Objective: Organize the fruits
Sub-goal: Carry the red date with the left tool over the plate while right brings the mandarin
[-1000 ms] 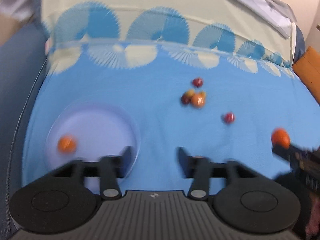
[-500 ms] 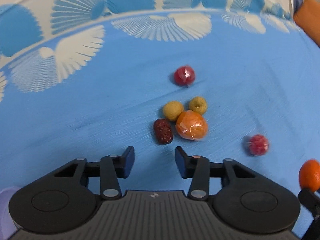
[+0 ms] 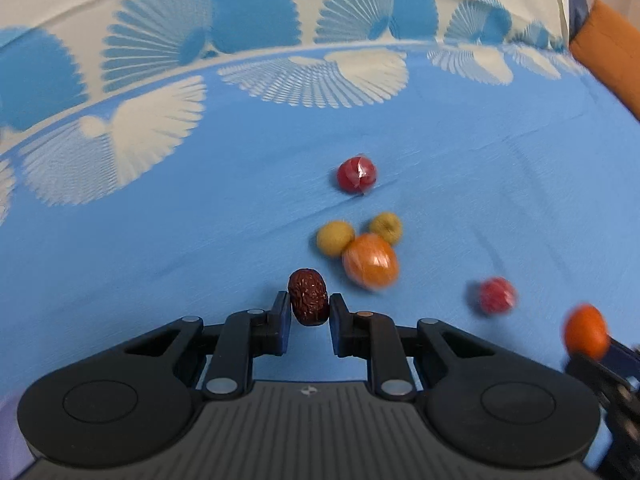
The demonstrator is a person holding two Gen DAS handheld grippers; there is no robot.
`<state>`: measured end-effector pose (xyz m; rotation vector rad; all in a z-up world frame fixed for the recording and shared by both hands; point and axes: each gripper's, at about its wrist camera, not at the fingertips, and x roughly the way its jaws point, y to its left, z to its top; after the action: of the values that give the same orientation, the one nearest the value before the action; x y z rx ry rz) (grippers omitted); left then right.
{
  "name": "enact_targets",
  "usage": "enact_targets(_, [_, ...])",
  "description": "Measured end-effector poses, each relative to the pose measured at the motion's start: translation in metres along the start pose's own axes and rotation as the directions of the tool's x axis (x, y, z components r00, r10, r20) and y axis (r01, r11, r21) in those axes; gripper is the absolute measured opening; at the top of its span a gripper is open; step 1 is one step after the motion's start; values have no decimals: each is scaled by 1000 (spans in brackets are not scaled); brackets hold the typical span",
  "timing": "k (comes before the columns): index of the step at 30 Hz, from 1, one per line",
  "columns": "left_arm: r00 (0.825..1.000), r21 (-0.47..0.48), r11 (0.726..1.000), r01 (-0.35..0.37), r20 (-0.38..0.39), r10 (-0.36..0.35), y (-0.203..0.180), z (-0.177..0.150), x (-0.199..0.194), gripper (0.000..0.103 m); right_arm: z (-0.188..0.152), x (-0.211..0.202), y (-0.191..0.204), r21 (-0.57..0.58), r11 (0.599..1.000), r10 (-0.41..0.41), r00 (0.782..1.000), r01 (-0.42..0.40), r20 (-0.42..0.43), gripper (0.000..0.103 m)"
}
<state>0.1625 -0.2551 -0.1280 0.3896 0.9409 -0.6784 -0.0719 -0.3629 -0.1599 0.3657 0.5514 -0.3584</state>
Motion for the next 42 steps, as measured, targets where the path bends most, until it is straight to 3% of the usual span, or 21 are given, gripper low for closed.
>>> enact_targets(5, [1000, -85, 996, -15, 20, 16, 11, -48, -91, 22, 8, -45, 18, -66, 997, 31, 999, -29, 36, 32])
enact_targets(10, [998, -199, 979, -51, 19, 56, 24, -104, -178, 22, 12, -113, 41, -54, 987, 151, 987, -148, 59, 32])
enact_targets(13, [994, -239, 966, -98, 32, 109, 30, -130, -216, 22, 11, -150, 63, -83, 976, 207, 974, -200, 88, 32])
enact_targets(15, [994, -279, 956, -93, 26, 105, 35, -144, -235, 22, 12, -171, 78, -100, 966, 250, 963, -240, 100, 32])
enact_targets(17, [995, -306, 948, -87, 24, 99, 38, -155, -250, 22, 14, -190, 89, -116, 956, 284, 952, -271, 117, 32])
enact_targets(20, [989, -308, 946, -102, 75, 131, 37, -169, -274, 22, 15, -218, 105, -153, 940, 325, 935, -304, 142, 32])
enact_targets(25, [982, -309, 948, -73, 142, 122, 30, -191, -309, 22, 7, -249, 125, -215, 917, 372, 915, -336, 155, 32])
enact_targets(34, [968, -332, 941, -58, 213, 135, 30, -214, -343, 22, -6, -267, 152, -315, 884, 405, 902, -345, 148, 32])
enact_targets(42, [967, -346, 936, -68, 207, 147, 35, -220, -341, 22, -5, -261, 154, -308, 888, 392, 911, -340, 125, 32])
